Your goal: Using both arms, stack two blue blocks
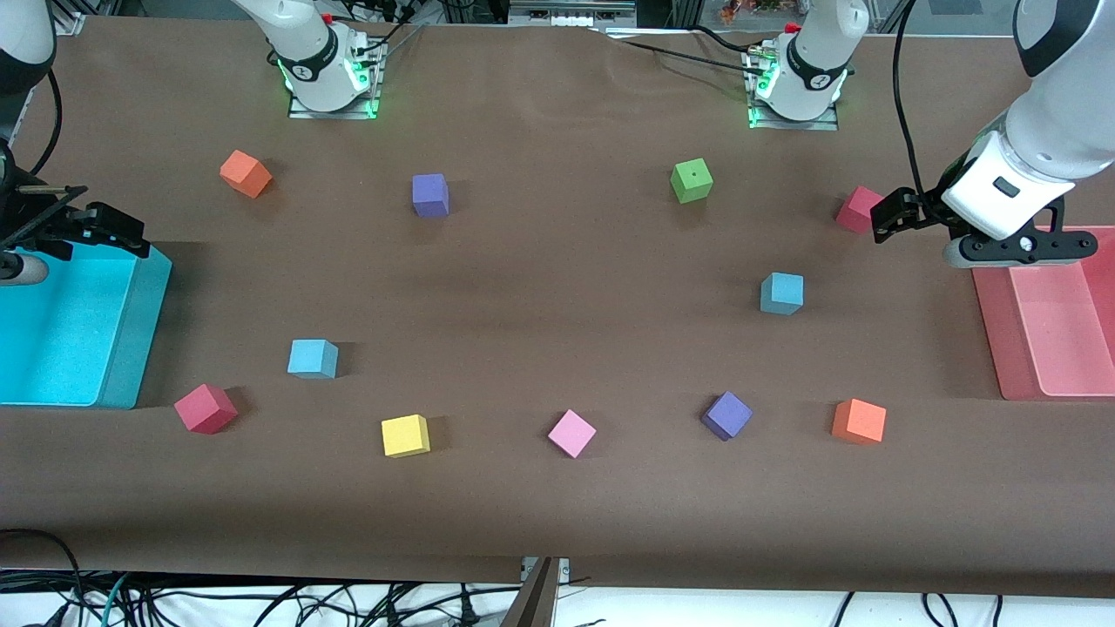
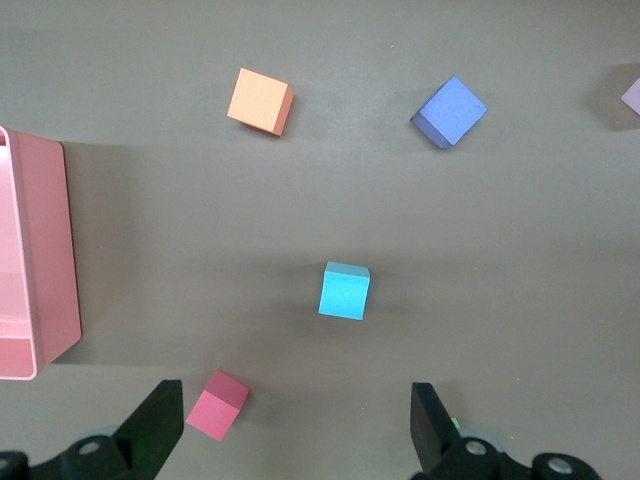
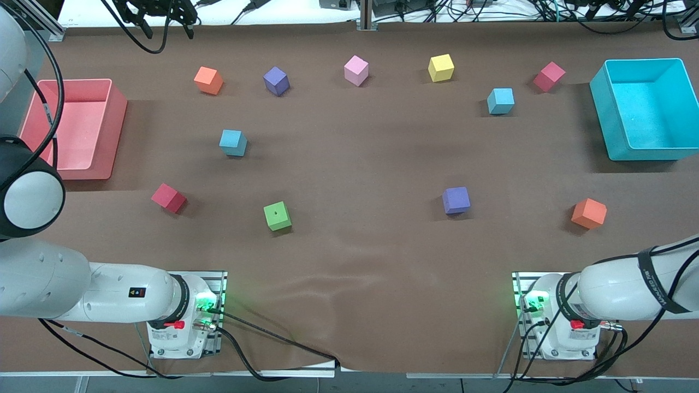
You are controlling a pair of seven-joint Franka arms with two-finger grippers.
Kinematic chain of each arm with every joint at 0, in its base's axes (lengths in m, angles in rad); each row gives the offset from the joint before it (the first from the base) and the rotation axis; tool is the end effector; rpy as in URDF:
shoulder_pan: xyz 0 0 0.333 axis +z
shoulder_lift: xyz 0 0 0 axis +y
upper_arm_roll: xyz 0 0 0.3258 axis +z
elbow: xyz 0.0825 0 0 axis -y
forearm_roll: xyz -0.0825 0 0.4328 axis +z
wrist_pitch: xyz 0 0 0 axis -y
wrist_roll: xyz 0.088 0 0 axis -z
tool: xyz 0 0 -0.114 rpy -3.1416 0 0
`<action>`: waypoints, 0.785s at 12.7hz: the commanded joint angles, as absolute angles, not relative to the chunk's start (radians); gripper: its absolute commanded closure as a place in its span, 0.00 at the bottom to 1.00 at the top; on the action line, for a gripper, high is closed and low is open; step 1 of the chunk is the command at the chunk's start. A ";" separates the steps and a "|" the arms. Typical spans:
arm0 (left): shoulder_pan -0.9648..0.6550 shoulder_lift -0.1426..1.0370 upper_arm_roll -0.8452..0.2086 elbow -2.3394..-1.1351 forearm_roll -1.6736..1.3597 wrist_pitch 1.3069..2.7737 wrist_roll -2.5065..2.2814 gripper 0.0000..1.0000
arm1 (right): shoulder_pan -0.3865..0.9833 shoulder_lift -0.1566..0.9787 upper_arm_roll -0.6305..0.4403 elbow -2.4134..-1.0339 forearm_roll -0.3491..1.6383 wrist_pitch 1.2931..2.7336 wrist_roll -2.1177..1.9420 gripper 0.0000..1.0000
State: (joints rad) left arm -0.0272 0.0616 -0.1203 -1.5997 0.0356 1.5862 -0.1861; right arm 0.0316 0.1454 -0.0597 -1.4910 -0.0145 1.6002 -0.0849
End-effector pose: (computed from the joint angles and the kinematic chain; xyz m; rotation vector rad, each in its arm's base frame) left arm 0.6141 -0.0852 0.5762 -3.0991 -0.0568 0.1069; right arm 0.6496 -0.0173 0.5804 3.1187 0.0904 -0.0580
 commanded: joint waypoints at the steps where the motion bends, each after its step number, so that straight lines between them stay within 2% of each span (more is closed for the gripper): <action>1: -0.029 0.032 -0.127 -1.614 0.049 1.567 -0.161 0.00 | 0.031 0.144 -0.055 -1.488 -0.014 1.603 -0.077 0.00; 10: -0.032 0.034 -0.132 -1.588 0.057 1.542 -0.172 0.00 | 0.028 0.146 -0.041 -1.488 -0.014 1.618 -0.078 0.00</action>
State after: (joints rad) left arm -0.0302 0.0440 -0.1284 -1.5968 0.0356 1.5590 -0.1833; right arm 0.0317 0.1458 -0.0451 -1.4910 -0.0145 1.6149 -0.0849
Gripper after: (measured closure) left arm 0.000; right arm 0.000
